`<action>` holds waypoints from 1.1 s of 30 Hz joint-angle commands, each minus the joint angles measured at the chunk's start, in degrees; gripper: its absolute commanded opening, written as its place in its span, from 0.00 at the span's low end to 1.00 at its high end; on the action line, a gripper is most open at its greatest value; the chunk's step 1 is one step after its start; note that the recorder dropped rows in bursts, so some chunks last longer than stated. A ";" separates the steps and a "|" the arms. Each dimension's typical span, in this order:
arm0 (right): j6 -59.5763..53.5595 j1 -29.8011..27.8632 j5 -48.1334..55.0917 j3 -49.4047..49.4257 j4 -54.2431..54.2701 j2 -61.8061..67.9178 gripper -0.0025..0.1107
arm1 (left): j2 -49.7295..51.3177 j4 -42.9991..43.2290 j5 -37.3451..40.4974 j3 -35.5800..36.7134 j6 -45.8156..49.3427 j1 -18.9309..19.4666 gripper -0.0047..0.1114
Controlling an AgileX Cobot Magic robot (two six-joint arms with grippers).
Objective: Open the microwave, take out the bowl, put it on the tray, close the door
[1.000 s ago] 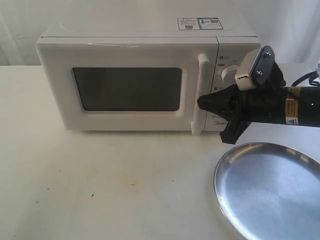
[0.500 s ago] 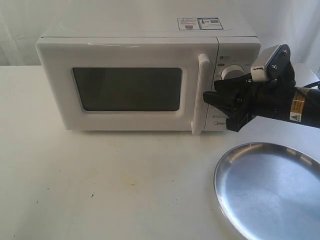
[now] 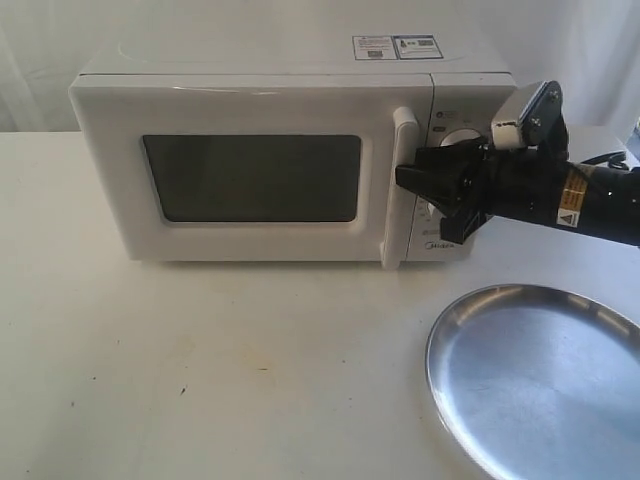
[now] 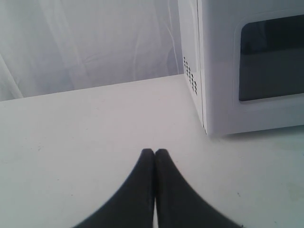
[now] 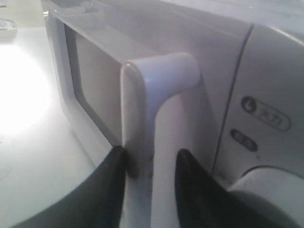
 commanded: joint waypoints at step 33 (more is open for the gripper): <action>5.44 6.96 -7.45 -6.67 -20.97 1.79 0.02 | -0.12 -0.45 -0.22 -0.16 0.00 -0.23 0.04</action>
